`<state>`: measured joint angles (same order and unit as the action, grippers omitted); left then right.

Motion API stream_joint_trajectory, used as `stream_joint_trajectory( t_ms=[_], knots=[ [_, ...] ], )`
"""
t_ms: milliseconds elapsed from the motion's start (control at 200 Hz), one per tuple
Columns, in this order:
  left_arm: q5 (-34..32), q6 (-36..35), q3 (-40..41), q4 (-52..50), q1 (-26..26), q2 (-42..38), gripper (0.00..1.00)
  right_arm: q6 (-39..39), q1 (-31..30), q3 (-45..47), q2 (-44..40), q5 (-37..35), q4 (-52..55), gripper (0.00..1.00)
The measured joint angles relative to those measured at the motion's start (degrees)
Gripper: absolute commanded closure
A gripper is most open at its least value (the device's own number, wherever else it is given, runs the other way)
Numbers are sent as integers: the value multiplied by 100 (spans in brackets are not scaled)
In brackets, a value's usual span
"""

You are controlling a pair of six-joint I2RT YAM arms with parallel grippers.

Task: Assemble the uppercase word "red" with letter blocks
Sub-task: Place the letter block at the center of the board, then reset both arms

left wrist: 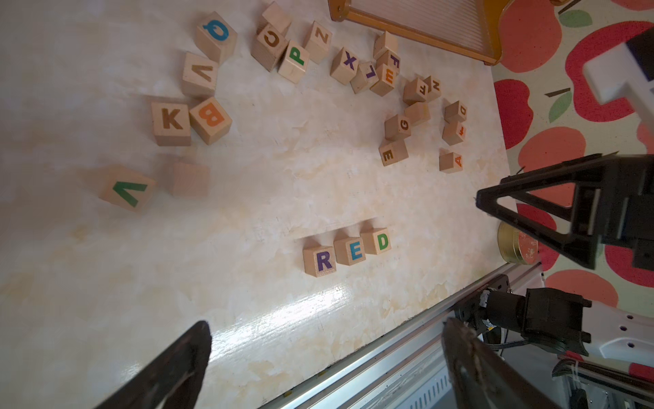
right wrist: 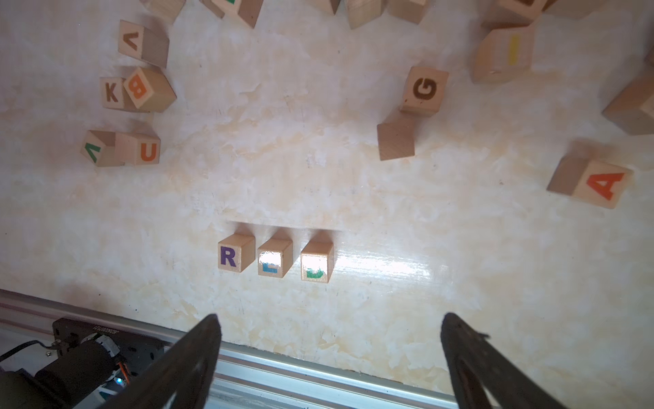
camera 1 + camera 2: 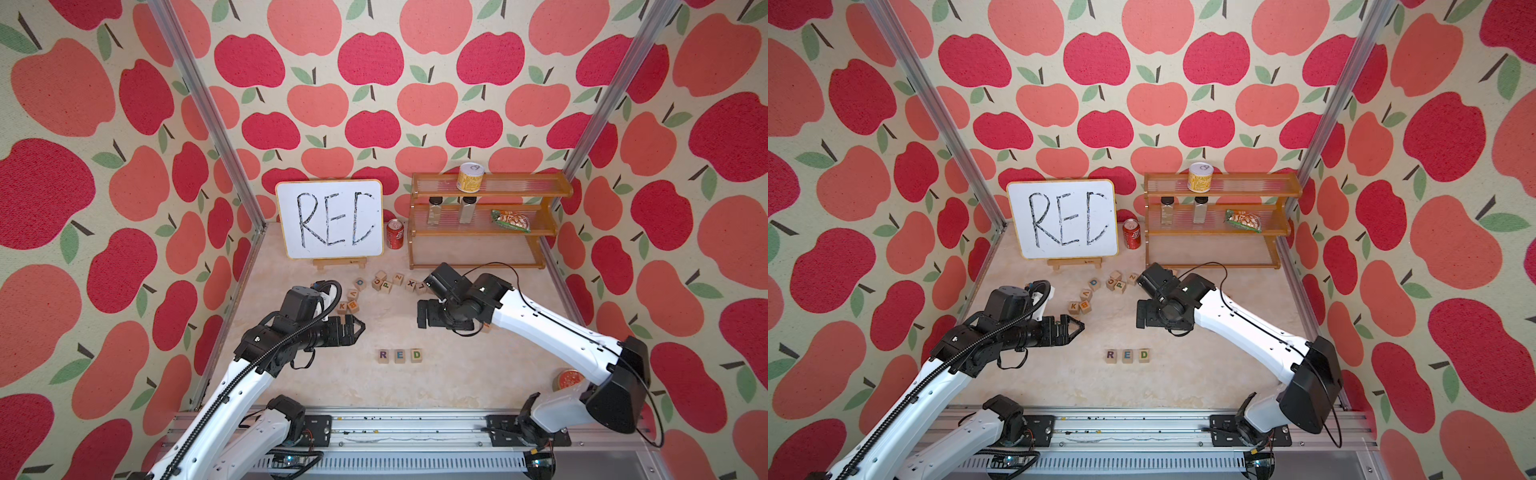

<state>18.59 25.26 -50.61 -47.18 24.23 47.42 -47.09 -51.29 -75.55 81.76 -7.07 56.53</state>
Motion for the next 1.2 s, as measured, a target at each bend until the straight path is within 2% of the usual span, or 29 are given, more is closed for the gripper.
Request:
stream_joint_trajectory(
  t_ms=[215,345,585,720,935,1201],
  knots=[
    [-44,-345,-2,229,-662,188,1,839,684,208,-527,-302,-2,1],
    [-299,-525,28,522,-1034,186,1,1429,1102,564,-813,-520,-212,1],
    [-881,-686,605,1320,-1751,184,1,2455,2002,1814,-1563,-990,-1189,1],
    [-1071,-675,1040,1871,-2188,232,1,2992,2763,2494,-1932,-1019,-1899,1],
    [-1222,-673,1611,2879,-2815,470,1,3635,3783,3101,-1860,-807,-3136,1],
    [-1384,-682,1956,4181,-3362,1010,1,4072,4387,3950,-1296,-754,-5012,1]
  ],
)
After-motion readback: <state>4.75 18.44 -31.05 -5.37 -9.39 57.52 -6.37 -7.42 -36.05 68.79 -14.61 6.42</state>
